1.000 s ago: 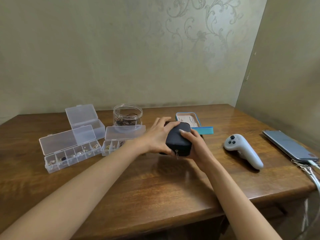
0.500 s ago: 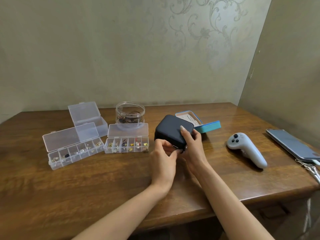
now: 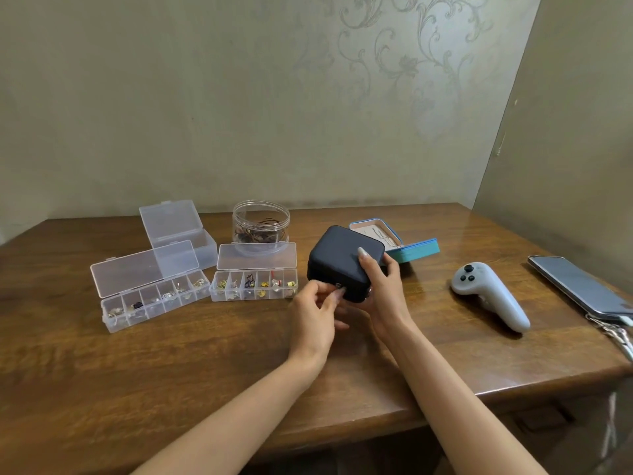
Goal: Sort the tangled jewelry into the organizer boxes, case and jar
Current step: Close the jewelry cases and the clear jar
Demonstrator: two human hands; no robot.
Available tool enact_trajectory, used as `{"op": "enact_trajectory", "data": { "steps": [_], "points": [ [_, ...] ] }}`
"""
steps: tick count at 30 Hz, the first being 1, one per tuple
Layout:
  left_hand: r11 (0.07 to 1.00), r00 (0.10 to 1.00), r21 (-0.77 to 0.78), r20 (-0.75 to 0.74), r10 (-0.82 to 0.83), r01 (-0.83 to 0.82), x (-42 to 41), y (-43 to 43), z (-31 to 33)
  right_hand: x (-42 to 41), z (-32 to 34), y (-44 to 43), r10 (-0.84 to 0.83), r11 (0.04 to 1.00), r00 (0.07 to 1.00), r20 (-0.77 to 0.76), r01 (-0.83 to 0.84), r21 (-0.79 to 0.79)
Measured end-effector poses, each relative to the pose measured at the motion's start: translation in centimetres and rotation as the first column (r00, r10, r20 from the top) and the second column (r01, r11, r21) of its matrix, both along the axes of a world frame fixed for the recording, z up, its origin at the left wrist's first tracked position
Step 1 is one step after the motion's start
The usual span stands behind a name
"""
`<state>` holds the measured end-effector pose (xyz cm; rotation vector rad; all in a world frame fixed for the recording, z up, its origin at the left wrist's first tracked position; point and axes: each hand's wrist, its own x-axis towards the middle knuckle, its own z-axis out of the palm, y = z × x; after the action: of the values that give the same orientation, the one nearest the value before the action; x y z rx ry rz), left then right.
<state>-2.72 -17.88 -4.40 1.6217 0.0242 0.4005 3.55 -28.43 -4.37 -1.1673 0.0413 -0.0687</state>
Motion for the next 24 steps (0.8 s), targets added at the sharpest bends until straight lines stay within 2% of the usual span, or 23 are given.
{"op": "enact_trajectory", "data": {
  "steps": [2, 4, 6, 8, 11, 14, 16, 20, 21, 22, 24],
  "points": [
    [0.976, 0.996, 0.213, 0.087, 0.025, -0.043, 0.2, 1.2, -0.1, 0.1, -0.1, -0.3, -0.008, 1.0, 1.0, 0.0, 0.008, -0.018],
    [0.889, 0.973, 0.434, 0.228, 0.047, -0.145, 0.6, 3.1, 0.0, 0.1, 0.1, -0.6, -0.003, 1.0, 1.0, 0.001, 0.003, -0.029],
    [0.788, 0.936, 0.566, 0.351, 0.039, -0.245, 1.4, 5.5, 0.4, -0.1, 0.4, -0.9, 0.033, 0.999, 0.999, -0.008, -0.033, -0.023],
    [0.715, 0.905, 0.635, 0.426, -0.006, -0.294, 2.7, 7.5, 1.2, -0.3, 0.9, -1.0, 0.093, 0.996, 0.995, -0.022, -0.093, -0.01],
    [0.689, 0.898, 0.663, 0.437, -0.04, -0.292, 5.2, 9.1, 2.7, -0.7, 1.7, -0.7, 0.194, 0.98, 0.98, -0.044, -0.195, -0.022],
    [0.774, 0.946, 0.596, 0.325, 0.008, -0.211, 8.2, 9.0, 4.5, -1.2, 2.0, -0.3, 0.31, 0.946, 0.948, -0.069, -0.315, -0.074],
    [0.796, 0.975, 0.596, 0.219, -0.035, -0.105, 9.7, 8.4, 5.2, -1.4, 2.1, -0.2, 0.315, 0.943, 0.945, -0.082, -0.322, -0.08],
    [0.71, 0.979, 0.681, -0.059, -0.193, 0.181, 11.5, 8.0, 4.5, -1.0, 2.1, -0.8, 0.302, 0.936, 0.939, -0.162, -0.324, -0.136],
    [0.691, 0.976, 0.694, -0.08, -0.204, 0.202, 11.7, 8.1, 4.2, -0.8, 2.0, -0.8, 0.299, 0.932, 0.938, -0.173, -0.326, -0.157],
    [0.692, 0.982, 0.703, -0.048, -0.185, 0.165, 11.7, 8.0, 3.9, -0.7, 1.9, -0.7, 0.29, 0.933, 0.94, -0.181, -0.319, -0.165],
    [0.736, 0.981, 0.677, 0.162, -0.108, -0.031, 10.7, 7.5, 4.0, -0.5, 1.7, -0.2, 0.253, 0.947, 0.951, -0.18, -0.282, -0.157]
  ]
}}
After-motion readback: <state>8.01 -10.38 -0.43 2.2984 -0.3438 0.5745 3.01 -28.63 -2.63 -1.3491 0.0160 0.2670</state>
